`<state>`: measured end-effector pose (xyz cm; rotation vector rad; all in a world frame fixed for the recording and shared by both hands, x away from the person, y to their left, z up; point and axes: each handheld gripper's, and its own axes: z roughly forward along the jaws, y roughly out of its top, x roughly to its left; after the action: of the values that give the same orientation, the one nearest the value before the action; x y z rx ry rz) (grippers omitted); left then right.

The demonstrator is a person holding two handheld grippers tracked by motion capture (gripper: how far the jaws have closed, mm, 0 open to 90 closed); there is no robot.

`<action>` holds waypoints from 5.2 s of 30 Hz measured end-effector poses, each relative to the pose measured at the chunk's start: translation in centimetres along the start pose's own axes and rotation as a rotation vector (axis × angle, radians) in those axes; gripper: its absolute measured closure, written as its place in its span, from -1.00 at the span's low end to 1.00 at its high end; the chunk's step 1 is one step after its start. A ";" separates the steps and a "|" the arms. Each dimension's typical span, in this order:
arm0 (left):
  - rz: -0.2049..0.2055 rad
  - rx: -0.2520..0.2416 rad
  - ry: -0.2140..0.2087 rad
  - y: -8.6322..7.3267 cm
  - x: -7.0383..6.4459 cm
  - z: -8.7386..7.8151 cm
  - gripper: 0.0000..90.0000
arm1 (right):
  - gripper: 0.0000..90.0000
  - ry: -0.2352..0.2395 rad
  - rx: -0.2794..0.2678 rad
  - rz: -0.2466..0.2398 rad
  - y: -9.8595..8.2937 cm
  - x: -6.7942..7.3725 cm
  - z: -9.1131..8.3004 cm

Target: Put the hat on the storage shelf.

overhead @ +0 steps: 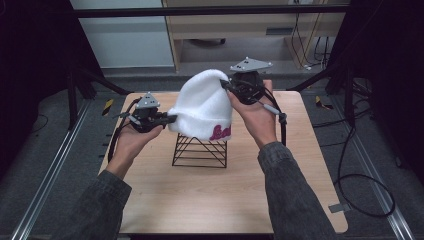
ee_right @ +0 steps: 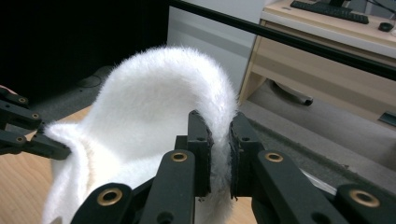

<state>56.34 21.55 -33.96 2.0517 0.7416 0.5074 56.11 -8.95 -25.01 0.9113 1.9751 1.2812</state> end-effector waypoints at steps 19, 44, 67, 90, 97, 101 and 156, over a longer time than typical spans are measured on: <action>0.004 0.016 0.023 -1.7 0.0 0.5 0.76 | 0.80 0.038 0.014 -0.016 -1.6 0.9 0.2; -0.007 0.020 0.017 -3.5 0.2 0.0 0.75 | 0.80 0.088 0.026 -0.052 -2.7 2.4 -0.2; 0.012 0.039 -0.002 -5.4 -0.9 0.3 0.75 | 0.79 0.139 0.074 -0.037 -6.1 3.1 -1.4; 0.001 0.056 -0.052 -8.6 -1.4 0.5 0.75 | 0.79 0.186 0.125 -0.044 -8.7 4.4 -1.2; 0.003 0.077 -0.055 -9.2 -1.5 0.9 0.75 | 0.77 0.199 0.146 -0.051 -9.0 4.9 -1.1; -0.012 0.074 -0.067 -9.5 -1.3 0.9 0.74 | 0.76 0.210 0.160 -0.060 -9.1 5.1 -1.0; -0.038 0.093 -0.032 -12.2 -0.9 -0.2 0.69 | -0.01 0.235 0.230 -0.047 -11.4 6.8 -2.1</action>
<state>51.70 26.43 -44.17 2.1228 0.7972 0.4242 48.04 -7.96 -35.67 0.8461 2.3518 1.1974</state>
